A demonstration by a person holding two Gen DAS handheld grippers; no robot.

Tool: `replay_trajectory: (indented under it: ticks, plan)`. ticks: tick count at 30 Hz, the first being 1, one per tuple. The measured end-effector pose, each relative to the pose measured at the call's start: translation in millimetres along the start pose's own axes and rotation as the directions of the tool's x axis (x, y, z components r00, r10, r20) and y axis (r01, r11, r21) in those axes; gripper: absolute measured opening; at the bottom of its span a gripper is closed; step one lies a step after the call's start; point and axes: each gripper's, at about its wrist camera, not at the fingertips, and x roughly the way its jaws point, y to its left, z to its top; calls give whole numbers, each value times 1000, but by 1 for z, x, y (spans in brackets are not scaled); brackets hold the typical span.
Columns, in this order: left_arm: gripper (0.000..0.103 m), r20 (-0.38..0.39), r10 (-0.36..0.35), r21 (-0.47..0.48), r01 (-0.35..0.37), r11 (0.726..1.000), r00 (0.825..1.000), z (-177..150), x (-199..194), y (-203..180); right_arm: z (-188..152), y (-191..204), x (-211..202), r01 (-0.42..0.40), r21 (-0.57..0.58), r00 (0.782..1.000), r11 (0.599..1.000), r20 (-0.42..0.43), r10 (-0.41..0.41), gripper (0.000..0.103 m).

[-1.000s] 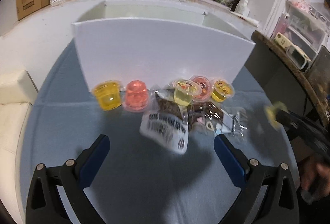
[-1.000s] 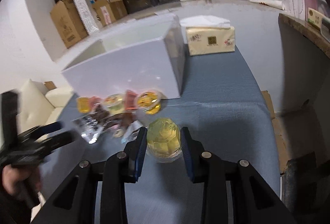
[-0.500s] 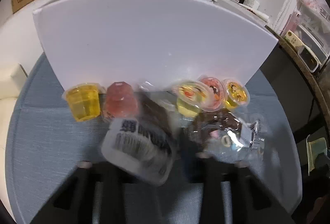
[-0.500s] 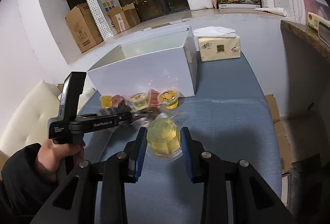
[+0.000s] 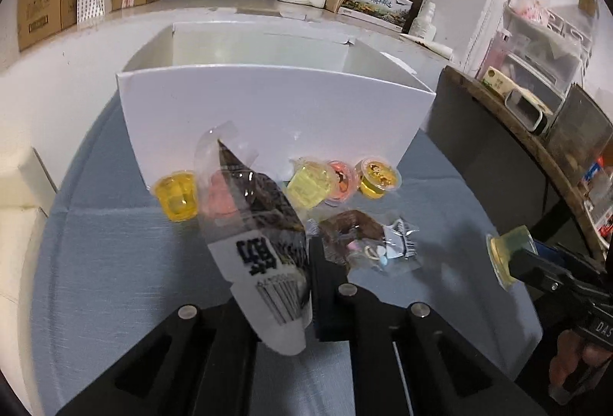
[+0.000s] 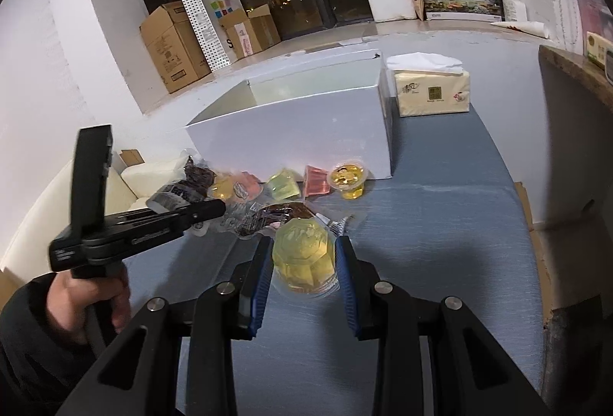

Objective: Organize snacks
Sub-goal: 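Grasp the clear barcode snack packet with the left tool while the right tool holds its cup, then carry the packet and jelly cup into the white box and open both tools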

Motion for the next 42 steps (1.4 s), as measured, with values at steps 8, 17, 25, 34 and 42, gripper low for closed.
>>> replay_trajectory:
  ticks: [8, 17, 25, 34, 42]
  plan:
    - [7, -27, 17, 33, -16, 999, 999, -12, -10, 7, -5, 13, 2, -15, -21, 1000, 1000, -9, 15, 35]
    - [46, -128, 61, 42, -56, 998, 990, -31, 14, 28, -8, 25, 6, -29, -43, 999, 999, -20, 28, 35]
    - [70, -131, 38, -47, -44, 998, 991, -36, 12, 53, -8, 24, 8, -28, -46, 999, 999, -28, 27, 35]
    - [6, -57, 27, 3, -27, 1000, 998, -29, -9, 42, -10, 28, 10, -35, -62, 999, 997, -34, 33, 35]
    - [6, 37, 15, 95, -19, 995, 999, -7, -47, 13, -6, 31, 5, -38, -69, 999, 997, -17, 37, 35]
